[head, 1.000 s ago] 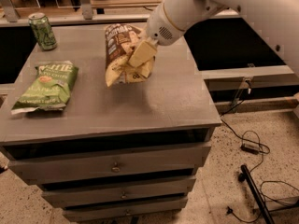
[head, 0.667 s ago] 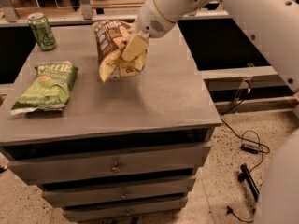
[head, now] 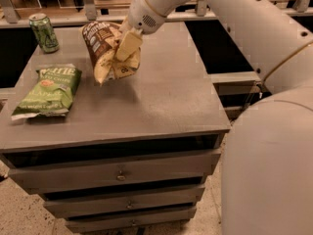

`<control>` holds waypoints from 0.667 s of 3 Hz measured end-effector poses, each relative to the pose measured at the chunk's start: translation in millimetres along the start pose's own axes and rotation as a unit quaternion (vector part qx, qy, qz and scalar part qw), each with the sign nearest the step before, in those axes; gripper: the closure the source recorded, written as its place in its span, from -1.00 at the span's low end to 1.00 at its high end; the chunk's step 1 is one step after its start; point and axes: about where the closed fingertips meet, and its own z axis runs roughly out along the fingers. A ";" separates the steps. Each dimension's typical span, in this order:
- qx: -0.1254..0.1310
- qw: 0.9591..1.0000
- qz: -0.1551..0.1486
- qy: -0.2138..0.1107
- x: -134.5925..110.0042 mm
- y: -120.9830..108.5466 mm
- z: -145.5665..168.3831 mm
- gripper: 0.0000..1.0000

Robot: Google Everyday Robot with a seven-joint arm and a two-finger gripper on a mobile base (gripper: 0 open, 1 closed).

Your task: Move brown chip bag near green jalapeno chip bag

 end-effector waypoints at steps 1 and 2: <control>-0.036 0.999 -0.003 -0.013 -13.1 12.8 26.4 0.11; -0.052 0.999 -0.001 -0.016 -21.0 25.7 43.0 -0.51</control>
Offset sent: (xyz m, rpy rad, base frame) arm -0.0358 0.0561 -0.0257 0.0234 0.0933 0.0840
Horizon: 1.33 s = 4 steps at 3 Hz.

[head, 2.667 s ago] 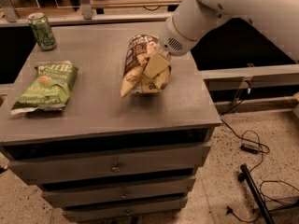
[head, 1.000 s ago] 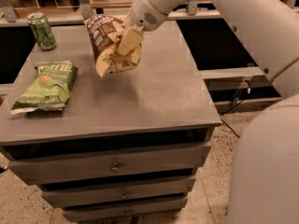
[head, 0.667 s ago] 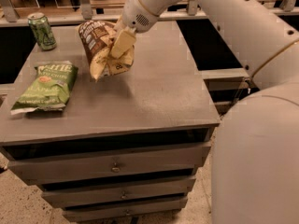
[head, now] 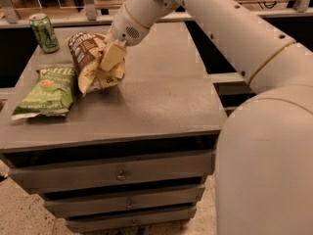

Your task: Move brown chip bag near green jalapeno chip bag

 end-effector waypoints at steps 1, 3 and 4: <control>-0.001 1.000 0.000 0.000 0.5 -1.1 1.6 -1.00; 0.015 1.000 -0.001 0.004 2.9 5.4 -27.7 -1.00; 0.037 0.999 -0.007 -0.012 12.5 22.7 -60.4 -1.00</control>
Offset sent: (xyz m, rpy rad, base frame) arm 0.0012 -0.0001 -0.0004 -0.0004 -0.0006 0.0004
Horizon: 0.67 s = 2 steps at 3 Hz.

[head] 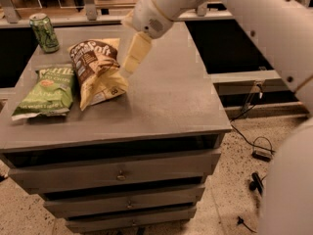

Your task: Move brown chip bag near green jalapeno chip bag

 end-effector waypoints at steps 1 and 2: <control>0.007 1.000 0.006 -0.013 35.8 16.7 -36.0 -1.00; 0.007 1.000 0.006 -0.013 35.8 16.7 -36.0 -1.00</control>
Offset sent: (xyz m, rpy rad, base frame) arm -0.0098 -0.0360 0.0001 0.0232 -0.0033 -0.0132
